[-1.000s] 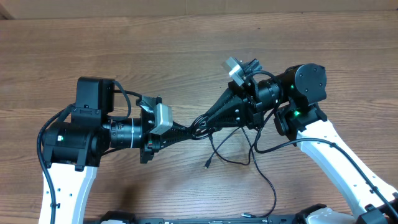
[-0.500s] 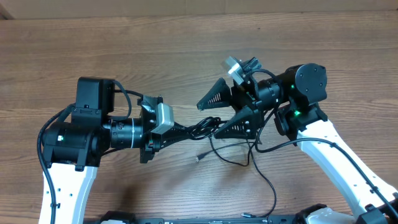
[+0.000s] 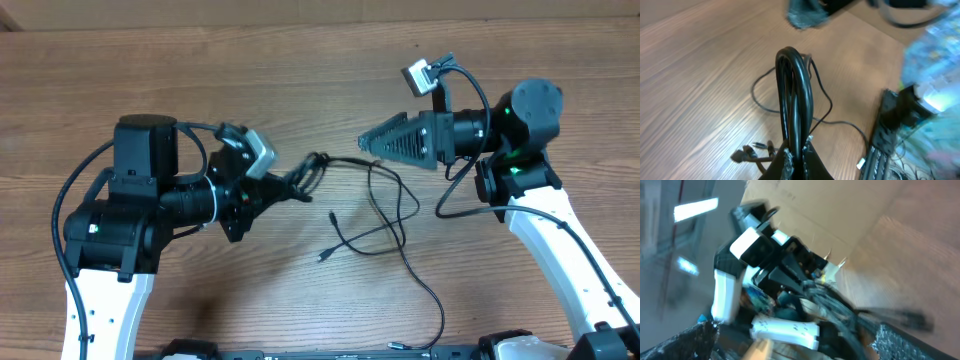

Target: Untangle cables

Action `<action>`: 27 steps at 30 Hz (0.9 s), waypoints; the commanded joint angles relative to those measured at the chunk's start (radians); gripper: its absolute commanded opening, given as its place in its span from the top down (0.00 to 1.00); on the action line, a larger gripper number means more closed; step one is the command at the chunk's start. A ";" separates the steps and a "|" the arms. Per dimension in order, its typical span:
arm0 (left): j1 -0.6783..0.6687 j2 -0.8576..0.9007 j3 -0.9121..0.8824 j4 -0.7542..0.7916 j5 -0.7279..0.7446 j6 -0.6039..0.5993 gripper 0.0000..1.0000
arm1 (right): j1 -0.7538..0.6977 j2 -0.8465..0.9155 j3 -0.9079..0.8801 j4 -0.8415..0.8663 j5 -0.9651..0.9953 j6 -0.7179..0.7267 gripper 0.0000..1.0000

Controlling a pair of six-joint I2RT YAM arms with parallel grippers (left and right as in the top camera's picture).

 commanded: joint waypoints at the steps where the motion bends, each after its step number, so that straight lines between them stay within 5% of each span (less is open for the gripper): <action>1: 0.006 -0.018 0.016 0.020 -0.120 -0.169 0.96 | 0.007 -0.015 0.002 -0.125 0.097 -0.025 0.00; 6: 0.006 -0.018 0.016 0.032 -0.282 -0.169 0.96 | 0.068 -0.015 0.002 -0.353 0.203 -0.164 0.00; 12: 0.005 -0.018 0.016 0.047 -0.169 -0.116 0.96 | 0.191 -0.015 0.002 -0.298 0.233 -0.318 0.00; 18: 0.005 -0.017 0.016 0.044 -0.153 -0.105 0.96 | 0.245 -0.016 0.002 -0.256 0.233 -0.318 0.00; 20: 0.001 -0.016 0.016 0.044 -0.130 -0.104 0.96 | 0.250 -0.016 0.002 -0.254 0.248 -0.317 0.16; 27: -0.057 0.013 0.016 0.053 -0.081 -0.082 0.96 | 0.250 -0.016 0.002 -0.254 0.295 -0.300 0.24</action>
